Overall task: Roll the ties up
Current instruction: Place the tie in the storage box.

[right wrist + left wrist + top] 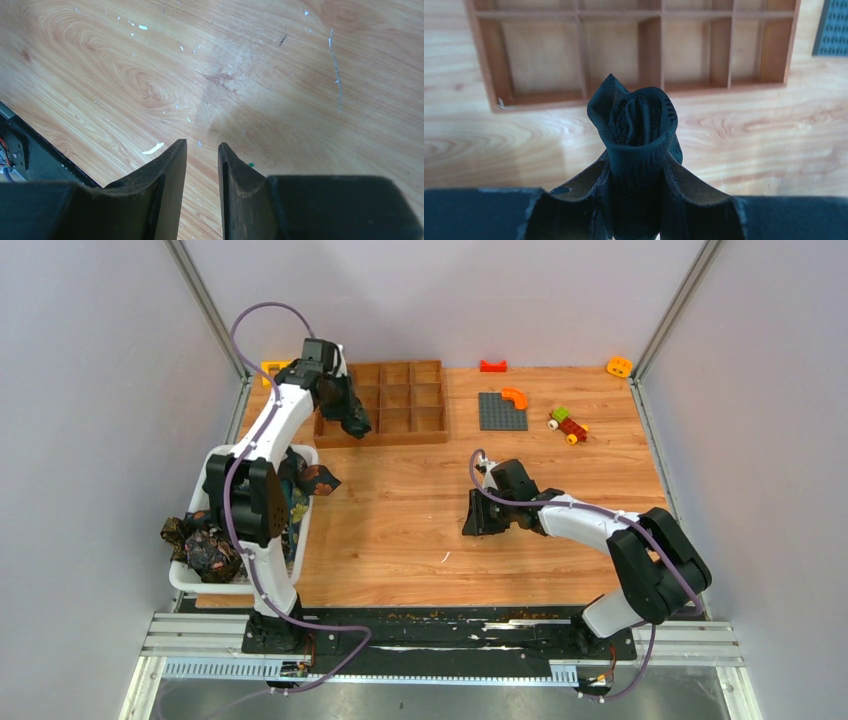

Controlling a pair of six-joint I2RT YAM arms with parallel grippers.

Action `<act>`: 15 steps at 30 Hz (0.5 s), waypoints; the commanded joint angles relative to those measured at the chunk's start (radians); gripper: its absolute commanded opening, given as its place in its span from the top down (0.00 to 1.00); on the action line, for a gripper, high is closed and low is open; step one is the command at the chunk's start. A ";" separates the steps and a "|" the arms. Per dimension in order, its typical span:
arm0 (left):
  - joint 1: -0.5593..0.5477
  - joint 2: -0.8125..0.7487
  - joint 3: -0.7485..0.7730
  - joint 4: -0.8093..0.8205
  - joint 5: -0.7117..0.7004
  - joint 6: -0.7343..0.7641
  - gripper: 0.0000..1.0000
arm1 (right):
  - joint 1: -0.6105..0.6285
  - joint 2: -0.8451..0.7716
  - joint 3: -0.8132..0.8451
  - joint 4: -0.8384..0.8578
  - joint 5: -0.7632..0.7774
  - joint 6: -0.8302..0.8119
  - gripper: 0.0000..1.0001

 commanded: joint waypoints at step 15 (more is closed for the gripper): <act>0.187 0.369 0.487 -0.162 0.076 -0.009 0.78 | 0.002 0.013 0.032 0.044 -0.027 -0.028 0.70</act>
